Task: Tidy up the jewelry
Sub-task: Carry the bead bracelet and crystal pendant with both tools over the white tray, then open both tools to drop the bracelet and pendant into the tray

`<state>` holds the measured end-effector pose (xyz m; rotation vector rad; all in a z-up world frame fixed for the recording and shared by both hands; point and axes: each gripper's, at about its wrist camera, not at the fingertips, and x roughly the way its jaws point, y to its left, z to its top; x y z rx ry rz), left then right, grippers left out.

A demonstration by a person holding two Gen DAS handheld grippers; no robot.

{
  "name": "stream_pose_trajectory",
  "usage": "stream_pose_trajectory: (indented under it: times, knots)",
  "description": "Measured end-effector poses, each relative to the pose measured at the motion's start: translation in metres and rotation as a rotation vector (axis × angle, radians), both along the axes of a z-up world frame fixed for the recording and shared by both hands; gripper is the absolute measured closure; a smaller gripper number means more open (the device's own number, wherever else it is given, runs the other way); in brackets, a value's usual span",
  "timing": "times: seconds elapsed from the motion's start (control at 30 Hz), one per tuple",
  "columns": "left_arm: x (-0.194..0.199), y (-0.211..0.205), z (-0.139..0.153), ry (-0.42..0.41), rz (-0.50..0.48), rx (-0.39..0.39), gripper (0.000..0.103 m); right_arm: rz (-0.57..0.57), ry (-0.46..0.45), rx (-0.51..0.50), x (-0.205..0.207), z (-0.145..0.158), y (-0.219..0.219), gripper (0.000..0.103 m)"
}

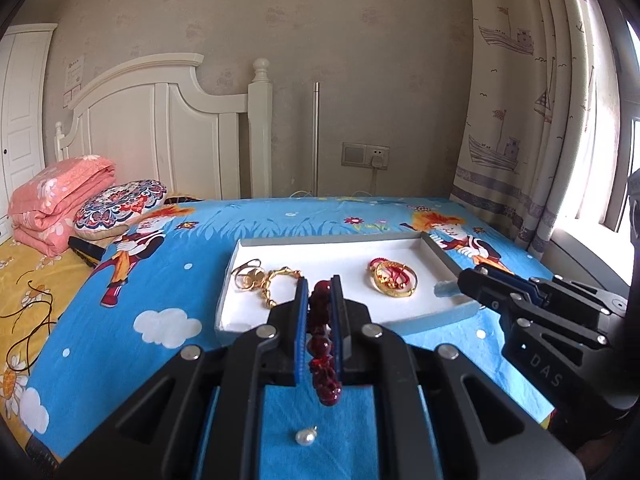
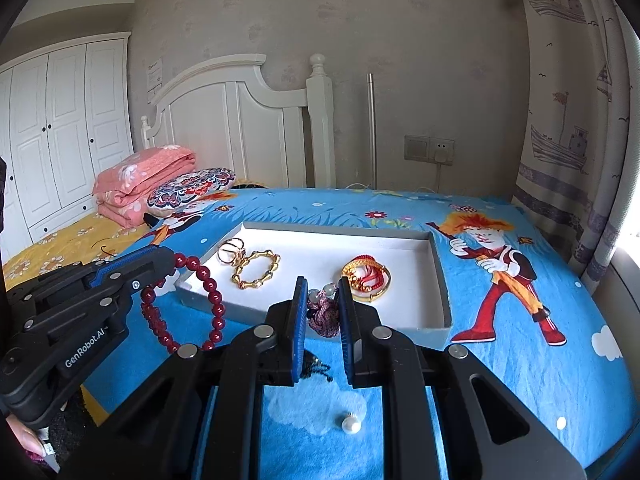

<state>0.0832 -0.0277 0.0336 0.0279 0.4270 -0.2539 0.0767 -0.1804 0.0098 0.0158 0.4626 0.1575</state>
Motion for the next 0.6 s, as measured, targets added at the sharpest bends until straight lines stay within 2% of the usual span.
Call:
stream_pose_trajectory:
  times: [0.27,0.47,0.6]
  knots:
    - [0.076,-0.021,0.023,0.034,-0.019,0.012,0.093,-0.022,0.092,-0.006,0.082,0.003,-0.005,0.088]
    - [0.140,-0.037,-0.001,0.156,0.020,0.058,0.093,-0.081,0.205,0.019,0.140,-0.014,-0.020,0.087]
    - [0.161,-0.039,-0.016,0.193,0.051,0.093,0.093,-0.105,0.252,0.008,0.158,-0.025,-0.024,0.087]
